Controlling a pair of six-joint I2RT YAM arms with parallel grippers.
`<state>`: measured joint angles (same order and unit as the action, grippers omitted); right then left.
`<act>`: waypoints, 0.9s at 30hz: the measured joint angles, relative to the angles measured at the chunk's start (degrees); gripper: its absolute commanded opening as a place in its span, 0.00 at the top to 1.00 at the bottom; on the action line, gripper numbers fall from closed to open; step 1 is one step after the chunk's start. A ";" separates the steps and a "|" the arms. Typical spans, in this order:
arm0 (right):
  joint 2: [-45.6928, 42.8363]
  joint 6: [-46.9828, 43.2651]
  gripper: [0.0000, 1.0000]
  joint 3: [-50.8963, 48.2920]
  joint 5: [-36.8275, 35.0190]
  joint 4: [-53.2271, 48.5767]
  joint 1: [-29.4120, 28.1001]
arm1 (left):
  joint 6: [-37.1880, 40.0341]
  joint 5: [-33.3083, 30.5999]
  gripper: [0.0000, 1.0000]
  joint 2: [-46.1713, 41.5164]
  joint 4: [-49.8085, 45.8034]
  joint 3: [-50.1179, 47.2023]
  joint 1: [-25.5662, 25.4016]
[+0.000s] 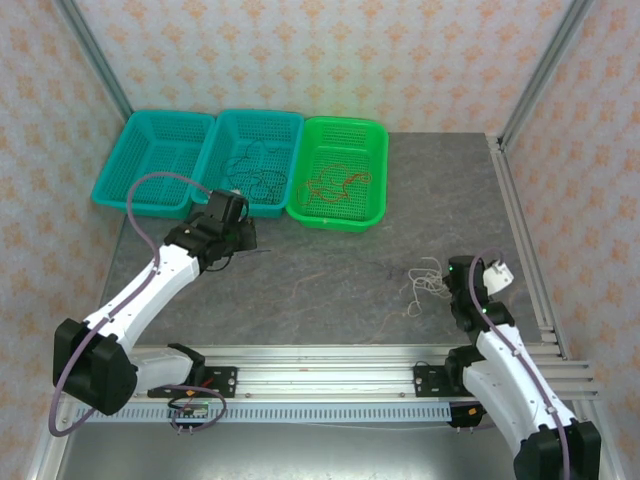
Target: Untangle the cables
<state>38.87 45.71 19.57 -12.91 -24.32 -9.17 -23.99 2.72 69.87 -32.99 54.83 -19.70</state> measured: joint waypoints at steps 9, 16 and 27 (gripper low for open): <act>2.16 -14.56 0.42 1.09 17.99 6.97 -6.49 | 0.02 8.83 1.00 0.00 3.17 -2.08 -0.07; 11.08 -40.30 0.25 9.99 16.37 17.25 -32.83 | 0.48 9.29 1.00 -0.07 3.85 -2.08 -0.07; 52.59 -66.40 0.35 26.43 -0.31 19.85 -40.17 | 2.51 9.31 1.00 -7.74 1.53 -1.40 -0.17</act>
<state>91.46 -20.69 46.00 -13.21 -4.47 -49.34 -21.47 12.03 62.13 -31.46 53.43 -19.88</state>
